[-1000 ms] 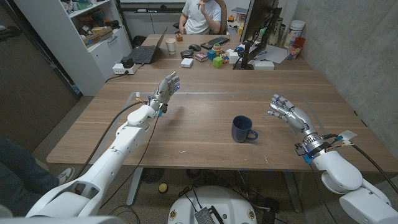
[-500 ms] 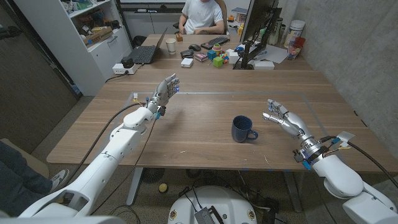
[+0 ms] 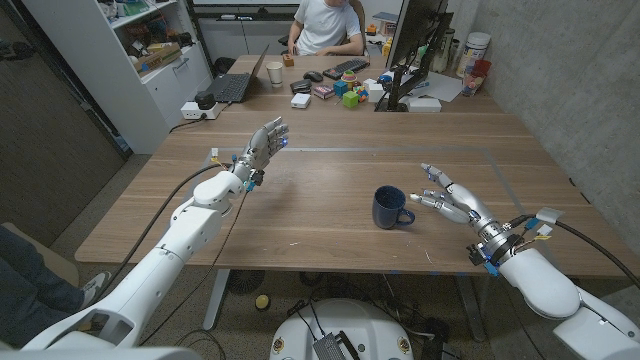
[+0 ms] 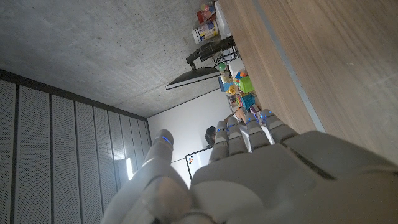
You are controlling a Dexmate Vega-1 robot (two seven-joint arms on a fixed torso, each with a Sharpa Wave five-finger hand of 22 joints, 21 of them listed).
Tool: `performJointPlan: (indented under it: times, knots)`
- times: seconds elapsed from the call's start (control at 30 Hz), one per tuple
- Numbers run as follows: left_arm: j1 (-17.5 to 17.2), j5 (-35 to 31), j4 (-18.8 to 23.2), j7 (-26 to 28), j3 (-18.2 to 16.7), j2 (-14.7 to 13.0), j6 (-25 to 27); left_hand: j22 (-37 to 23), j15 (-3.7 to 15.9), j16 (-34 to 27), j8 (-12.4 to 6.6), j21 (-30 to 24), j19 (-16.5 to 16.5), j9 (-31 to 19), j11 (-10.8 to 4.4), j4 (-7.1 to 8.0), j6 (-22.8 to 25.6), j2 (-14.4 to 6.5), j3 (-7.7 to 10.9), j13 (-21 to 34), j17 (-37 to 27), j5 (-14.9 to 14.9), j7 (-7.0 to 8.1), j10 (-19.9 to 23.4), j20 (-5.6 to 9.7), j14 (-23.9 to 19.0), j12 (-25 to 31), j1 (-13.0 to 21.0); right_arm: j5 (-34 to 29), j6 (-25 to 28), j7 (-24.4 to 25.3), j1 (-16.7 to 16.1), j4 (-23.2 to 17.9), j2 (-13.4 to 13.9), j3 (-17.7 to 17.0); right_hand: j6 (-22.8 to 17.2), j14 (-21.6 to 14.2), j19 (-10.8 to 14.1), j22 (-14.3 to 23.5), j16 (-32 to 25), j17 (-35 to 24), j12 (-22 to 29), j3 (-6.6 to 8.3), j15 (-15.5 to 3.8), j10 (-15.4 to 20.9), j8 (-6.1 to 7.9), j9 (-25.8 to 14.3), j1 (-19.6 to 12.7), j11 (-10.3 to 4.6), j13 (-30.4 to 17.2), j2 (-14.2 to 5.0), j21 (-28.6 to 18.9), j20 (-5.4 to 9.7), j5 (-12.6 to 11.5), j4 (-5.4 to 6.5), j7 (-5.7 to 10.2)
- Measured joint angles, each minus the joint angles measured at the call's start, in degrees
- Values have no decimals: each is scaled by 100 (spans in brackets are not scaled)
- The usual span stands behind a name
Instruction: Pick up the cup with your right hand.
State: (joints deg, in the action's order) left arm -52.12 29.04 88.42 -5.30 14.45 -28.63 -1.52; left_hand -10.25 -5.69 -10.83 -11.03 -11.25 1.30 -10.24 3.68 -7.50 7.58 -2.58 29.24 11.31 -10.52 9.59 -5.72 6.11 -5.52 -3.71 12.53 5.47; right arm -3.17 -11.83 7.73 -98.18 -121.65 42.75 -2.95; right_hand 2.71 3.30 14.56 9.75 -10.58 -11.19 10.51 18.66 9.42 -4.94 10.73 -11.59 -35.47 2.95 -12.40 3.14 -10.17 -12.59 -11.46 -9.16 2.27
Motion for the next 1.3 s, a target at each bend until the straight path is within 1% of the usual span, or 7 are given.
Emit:
performJointPlan:
  times: [0.27, 0.3, 0.53, 0.83, 1.0, 1.03, 1.3]
  knots:
    - [4, 25, -4, -8, 1, 2, -70, 0, 0, 0, 0, 0, 0, 0, -31, 0, 0, 0, 0, 0, 0, 0, 0, 31, 0, 0, 0, 0, -421, 369, -48, -165, -370, -41, -51, 122, 91, 1, 0, 0, 0, 0, 0, 29, -114, 0, 0, -22, 44, 0, 26, 0, 0, -21, 0, -20]
    - [11, 29, -23, -17, 4, 8, -87, 0, 0, 0, 0, 0, 0, 0, -30, 0, 0, 0, 0, 0, 0, 0, 0, 31, 0, 0, 0, 0, -746, 630, -75, -193, -470, -56, -51, 141, 101, -22, 0, 0, 0, 1, -10, 34, -113, 0, 0, 8, 44, 0, 56, -1, 23, -21, 10, -1]
    - [42, 69, -113, -101, 21, 36, -143, 0, 30, 0, 0, 0, 0, 0, -30, 0, -1, 0, 0, 0, 0, 0, 0, 30, 0, -30, 0, 0, -1390, 1121, -145, -206, -774, -88, 68, 192, 194, -62, -1, 0, -1, 1, -49, 10, -215, 0, 0, 8, 84, 1, 100, -1, -1, -43, 16, -12]
    - [69, 101, -210, -196, 22, 40, -181, 0, 30, 0, 0, 0, 0, 0, -30, 0, -1, 0, 0, 0, 0, 0, 0, 30, 0, -30, 0, 0, -2013, 1734, -256, -38, -1034, -128, 369, 335, 276, -113, -1, 0, -1, 1, -89, 50, -338, 0, -28, 6, 84, -27, 177, -1, -12, -65, 41, -33]
    - [94, 117, -282, -257, 14, 45, -197, 0, 30, 0, 0, 0, -23, 0, -30, 0, -1, 0, 0, 0, 0, 0, 0, 30, -22, -30, 0, 0, -2013, 1734, -256, 94, -1116, -138, 528, 368, 276, -133, -1, 0, -1, 1, -111, 50, -359, 0, -28, 22, 105, -27, 193, -1, 9, -110, 64, -61]
    - [96, 120, -289, -272, 13, 47, -205, 0, 30, 0, 0, 0, -23, 0, -30, 0, -1, 0, 0, 0, 0, 0, 0, 30, -22, -30, 0, 0, -2291, 2028, -300, 134, -1137, -139, 577, 387, 276, -133, -1, 0, -1, 1, -111, 50, -368, 0, -28, 22, 114, -26, 193, -1, 9, -110, 64, -42]
    - [136, 131, -393, -359, 0, 58, -235, 0, 30, 0, 0, 0, -4, 0, -30, 0, -1, 0, 0, 0, 0, 0, 0, 30, -53, -29, 0, 0, -2668, 2489, -431, 333, -1319, -70, 852, 595, 400, -153, -2, 0, -1, 1, -151, 72, -472, -37, -28, 44, 136, -26, 214, -1, -11, -153, 104, -63]
